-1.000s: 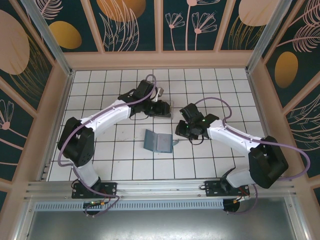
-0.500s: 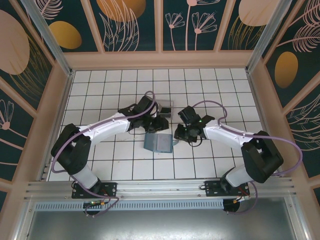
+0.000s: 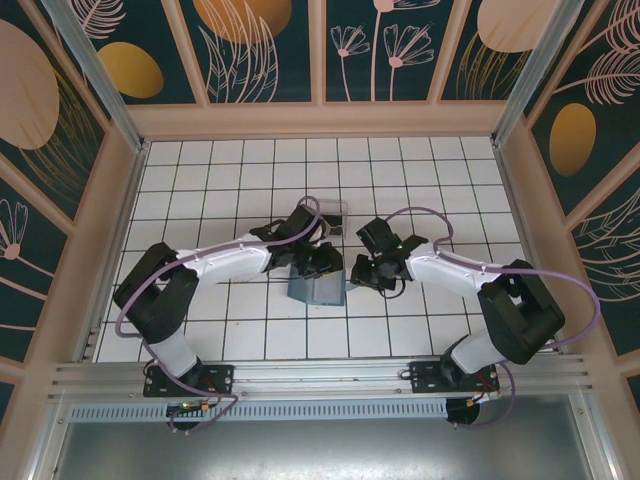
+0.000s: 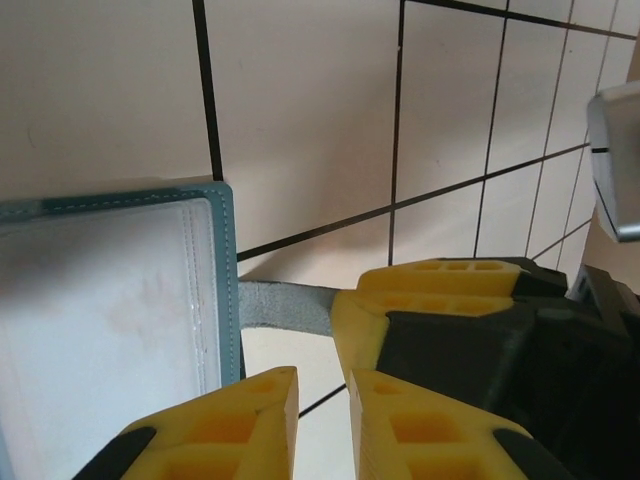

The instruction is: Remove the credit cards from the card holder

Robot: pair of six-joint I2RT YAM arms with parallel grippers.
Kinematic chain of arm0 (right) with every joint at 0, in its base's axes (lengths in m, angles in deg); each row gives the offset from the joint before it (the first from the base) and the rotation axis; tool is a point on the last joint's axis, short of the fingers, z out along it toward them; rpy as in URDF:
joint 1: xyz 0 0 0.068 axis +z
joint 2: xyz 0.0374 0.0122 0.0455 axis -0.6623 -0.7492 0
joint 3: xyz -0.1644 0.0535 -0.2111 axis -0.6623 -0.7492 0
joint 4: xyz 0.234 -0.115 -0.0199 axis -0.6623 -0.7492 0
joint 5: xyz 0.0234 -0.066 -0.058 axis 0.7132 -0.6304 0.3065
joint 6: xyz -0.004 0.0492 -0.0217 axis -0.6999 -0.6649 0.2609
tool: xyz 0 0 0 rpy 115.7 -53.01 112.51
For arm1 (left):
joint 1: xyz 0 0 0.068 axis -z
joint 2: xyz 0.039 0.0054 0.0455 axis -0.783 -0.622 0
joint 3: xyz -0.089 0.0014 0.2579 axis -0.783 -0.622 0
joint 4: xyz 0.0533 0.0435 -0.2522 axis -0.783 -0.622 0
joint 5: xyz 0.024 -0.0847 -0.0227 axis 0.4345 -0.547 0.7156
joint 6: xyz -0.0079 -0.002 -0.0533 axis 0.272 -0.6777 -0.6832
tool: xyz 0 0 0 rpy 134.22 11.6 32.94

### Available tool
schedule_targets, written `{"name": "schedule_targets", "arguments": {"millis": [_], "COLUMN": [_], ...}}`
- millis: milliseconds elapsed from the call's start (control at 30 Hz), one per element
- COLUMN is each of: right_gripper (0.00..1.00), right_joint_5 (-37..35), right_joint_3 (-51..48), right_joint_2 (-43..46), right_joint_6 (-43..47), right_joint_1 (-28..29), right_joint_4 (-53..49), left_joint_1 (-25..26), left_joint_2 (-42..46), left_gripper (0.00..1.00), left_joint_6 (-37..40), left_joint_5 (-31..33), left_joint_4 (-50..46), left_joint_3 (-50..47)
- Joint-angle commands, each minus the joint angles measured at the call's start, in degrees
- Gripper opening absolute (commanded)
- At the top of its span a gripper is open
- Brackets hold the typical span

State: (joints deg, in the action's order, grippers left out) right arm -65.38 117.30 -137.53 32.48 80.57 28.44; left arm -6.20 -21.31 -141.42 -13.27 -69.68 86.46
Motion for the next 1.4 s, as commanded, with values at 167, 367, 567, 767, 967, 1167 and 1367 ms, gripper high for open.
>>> {"name": "schedule_targets", "arguments": {"millis": [167, 367, 567, 767, 967, 1167, 1367], "right_gripper": [0.28, 0.28, 0.28, 0.28, 0.28, 0.28, 0.28], "right_joint_5": [0.4, 0.4, 0.5, 0.4, 0.4, 0.5, 0.4], "right_joint_3": [-1.7, -1.7, -1.7, -1.9, -1.8, -2.0, -2.2], "right_joint_2": [0.8, 1.2, 1.2, 1.3, 1.1, 1.1, 1.3], "right_joint_6": [0.8, 0.7, 0.7, 0.6, 0.7, 0.7, 0.8], "right_joint_1": [0.3, 0.2, 0.2, 0.2, 0.2, 0.2, 0.2], "right_joint_4": [1.0, 1.1, 1.3, 1.3, 1.3, 1.4, 1.3], "left_joint_1": [1.8, 2.5, 3.2, 3.9, 4.2, 4.9, 5.4], "left_joint_2": [-4.9, -7.3, -8.9, -9.4, -9.5, -9.2, -10.0], "left_gripper": [0.18, 0.18, 0.18, 0.18, 0.21, 0.23, 0.28], "left_joint_6": [-2.4, -1.3, -0.1, 1.3, 2.4, 3.1, 4.5], "left_joint_5": [-0.3, 1.7, 3.8, 7.3, 10.8, 13.5, 17.2], "left_joint_4": [1.3, -1.5, -4.2, -8.2, -12.8, -16.2, -21.3], "left_joint_3": [-0.3, 1.0, 2.5, 4.2, 5.5, 7.0, 9.2]}}
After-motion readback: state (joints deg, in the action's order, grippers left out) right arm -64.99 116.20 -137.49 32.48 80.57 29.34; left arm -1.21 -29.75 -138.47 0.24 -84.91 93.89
